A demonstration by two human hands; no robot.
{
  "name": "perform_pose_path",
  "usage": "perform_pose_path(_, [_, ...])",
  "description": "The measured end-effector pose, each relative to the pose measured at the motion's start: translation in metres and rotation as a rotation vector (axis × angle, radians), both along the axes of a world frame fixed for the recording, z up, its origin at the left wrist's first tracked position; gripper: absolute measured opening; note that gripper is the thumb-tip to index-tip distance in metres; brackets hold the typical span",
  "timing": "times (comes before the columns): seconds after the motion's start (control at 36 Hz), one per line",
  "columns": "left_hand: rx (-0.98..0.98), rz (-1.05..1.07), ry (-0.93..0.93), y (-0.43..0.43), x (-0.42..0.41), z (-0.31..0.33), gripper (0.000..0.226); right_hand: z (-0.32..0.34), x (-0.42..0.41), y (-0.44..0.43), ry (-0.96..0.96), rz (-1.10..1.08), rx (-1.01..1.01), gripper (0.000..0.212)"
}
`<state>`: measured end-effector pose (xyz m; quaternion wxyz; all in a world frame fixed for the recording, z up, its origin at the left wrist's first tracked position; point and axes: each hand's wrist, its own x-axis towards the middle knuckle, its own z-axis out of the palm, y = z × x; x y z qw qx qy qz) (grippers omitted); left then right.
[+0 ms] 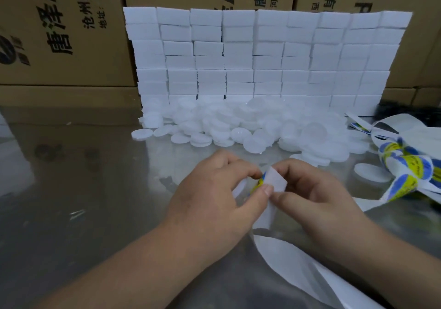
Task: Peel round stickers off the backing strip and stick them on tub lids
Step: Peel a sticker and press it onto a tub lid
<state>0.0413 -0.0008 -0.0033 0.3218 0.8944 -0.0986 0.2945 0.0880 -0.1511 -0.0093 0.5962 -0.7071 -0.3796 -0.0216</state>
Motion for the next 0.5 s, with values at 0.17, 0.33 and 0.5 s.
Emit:
perform_pose_path(0.17, [-0.050,0.016,0.002,-0.001,-0.001,-0.001,0.022,0.002,0.000,-0.001,0.025,0.020,0.001,0.029])
perform_pose_path(0.33, [-0.176,0.062,-0.014,0.002,0.000,0.003,0.010,0.004,0.002,-0.003,0.064,0.025,0.017,0.031])
perform_pose_path(0.5, [-0.476,0.235,0.017,0.016,0.014,0.006,0.008,0.004,0.001,-0.004,0.115,-0.065,-0.041,0.011])
